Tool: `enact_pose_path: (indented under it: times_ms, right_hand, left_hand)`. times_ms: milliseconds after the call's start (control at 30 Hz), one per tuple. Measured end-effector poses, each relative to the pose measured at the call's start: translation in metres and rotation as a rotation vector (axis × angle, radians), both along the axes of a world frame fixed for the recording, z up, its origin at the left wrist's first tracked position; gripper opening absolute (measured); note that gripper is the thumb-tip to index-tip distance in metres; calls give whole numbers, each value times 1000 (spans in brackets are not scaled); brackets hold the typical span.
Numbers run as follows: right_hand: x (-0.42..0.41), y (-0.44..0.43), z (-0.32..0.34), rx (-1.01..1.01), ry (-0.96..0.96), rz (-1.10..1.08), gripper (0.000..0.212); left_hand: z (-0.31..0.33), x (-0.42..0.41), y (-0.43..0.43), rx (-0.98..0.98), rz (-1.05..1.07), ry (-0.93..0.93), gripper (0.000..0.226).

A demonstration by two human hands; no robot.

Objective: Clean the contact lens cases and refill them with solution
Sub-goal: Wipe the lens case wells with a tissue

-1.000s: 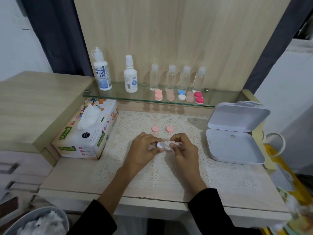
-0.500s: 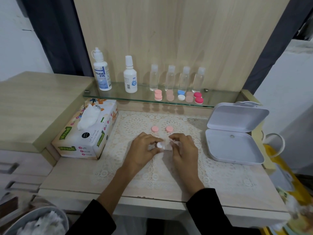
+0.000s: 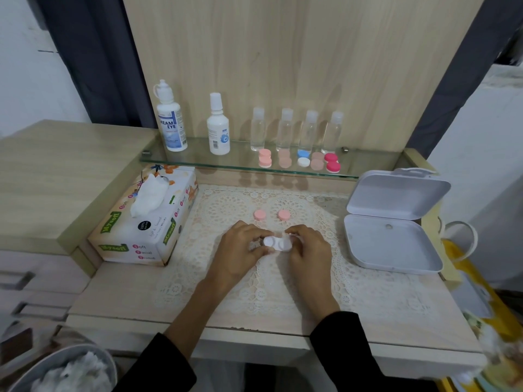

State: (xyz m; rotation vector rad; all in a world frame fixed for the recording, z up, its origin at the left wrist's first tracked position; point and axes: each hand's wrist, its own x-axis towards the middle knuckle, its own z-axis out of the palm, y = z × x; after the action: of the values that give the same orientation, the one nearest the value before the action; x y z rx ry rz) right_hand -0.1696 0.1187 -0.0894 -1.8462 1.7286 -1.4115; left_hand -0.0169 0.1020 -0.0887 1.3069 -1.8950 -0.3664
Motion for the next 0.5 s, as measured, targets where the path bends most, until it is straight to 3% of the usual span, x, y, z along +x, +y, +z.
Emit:
enact_pose_path:
  times_ms: [500]
  right_hand:
    - [-8,4,5,153,-82,-23,15]
  left_hand:
    - [3,0,2,12,18,22,33]
